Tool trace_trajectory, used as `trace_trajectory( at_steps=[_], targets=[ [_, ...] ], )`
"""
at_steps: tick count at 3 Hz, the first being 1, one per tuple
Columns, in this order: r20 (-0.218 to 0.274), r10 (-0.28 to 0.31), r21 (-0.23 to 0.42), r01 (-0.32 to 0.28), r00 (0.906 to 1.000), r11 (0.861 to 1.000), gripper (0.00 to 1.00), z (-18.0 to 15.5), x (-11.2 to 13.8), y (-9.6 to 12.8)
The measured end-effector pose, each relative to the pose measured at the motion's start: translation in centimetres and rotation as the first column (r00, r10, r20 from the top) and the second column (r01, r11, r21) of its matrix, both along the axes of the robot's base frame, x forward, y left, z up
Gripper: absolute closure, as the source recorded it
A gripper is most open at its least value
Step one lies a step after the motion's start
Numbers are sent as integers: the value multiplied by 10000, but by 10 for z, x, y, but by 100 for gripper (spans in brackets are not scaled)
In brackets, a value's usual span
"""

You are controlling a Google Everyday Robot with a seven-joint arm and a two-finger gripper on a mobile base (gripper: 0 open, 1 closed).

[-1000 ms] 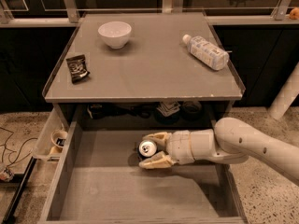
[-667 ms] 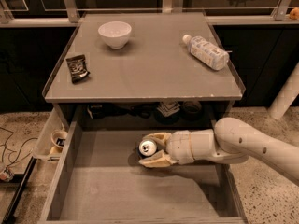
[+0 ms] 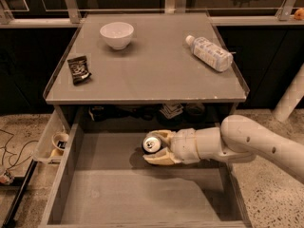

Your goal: Pick pepsi can from top drawer and place on counter

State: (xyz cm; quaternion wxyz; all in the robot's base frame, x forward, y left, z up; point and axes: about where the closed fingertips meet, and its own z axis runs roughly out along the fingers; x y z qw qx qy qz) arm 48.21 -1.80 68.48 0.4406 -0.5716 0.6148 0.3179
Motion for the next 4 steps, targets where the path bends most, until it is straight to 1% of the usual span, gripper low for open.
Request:
trace_trajectory(
  at_steps=[1,2,3,4],
  targets=[
    [610,31,-27,-29,9981,10000,100,46,3,-13],
    [1281,-2,-179,25,9918,9998,100,104,3,-37],
    [1893,42,-385,31,9819,9993,100,168,4,-60],
    [2310,121,-507,-4,9729,9987,100,220,21,-78]
  ],
)
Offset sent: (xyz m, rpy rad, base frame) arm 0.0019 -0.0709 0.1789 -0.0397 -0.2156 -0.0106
